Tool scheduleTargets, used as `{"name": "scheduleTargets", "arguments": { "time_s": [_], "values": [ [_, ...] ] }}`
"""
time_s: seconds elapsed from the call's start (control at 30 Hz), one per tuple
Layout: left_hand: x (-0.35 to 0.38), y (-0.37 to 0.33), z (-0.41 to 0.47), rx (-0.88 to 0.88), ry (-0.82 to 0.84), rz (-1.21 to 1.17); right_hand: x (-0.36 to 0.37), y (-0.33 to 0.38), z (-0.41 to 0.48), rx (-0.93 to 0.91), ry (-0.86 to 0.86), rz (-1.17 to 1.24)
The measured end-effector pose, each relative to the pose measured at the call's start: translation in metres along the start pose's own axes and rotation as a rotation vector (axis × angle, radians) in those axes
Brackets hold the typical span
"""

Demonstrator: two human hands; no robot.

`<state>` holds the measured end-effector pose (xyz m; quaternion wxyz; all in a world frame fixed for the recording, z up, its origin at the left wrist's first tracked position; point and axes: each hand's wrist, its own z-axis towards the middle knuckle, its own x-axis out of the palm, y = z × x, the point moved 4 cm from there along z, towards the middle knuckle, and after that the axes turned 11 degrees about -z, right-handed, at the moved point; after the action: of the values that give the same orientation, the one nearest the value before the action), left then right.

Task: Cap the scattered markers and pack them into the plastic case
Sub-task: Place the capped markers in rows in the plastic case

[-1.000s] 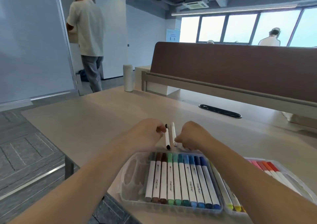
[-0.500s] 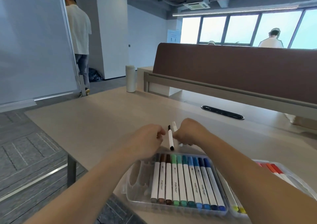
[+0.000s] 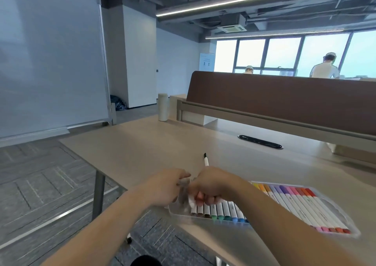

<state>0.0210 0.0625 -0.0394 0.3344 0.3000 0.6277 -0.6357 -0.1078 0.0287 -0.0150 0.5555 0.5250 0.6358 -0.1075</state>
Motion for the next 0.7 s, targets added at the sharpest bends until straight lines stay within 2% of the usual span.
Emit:
{"name": "scheduleTargets", "arguments": {
  "time_s": [0.3,0.4,0.57,0.7],
  "values": [
    [0.007,0.002,-0.011,0.102,0.146,0.046,-0.004,-0.006,0.006,0.037,-0.139,-0.180],
    [0.007,0.002,-0.009,0.109,0.167,0.043,-0.002,-0.002,0.007,0.043,-0.094,-0.239],
    [0.006,0.000,-0.003,0.072,0.165,0.130,0.000,0.002,0.013,0.085,0.075,-0.324],
    [0.001,-0.005,0.004,0.032,0.150,0.190,-0.003,-0.003,0.017,0.046,0.031,-0.313]
  ]
}}
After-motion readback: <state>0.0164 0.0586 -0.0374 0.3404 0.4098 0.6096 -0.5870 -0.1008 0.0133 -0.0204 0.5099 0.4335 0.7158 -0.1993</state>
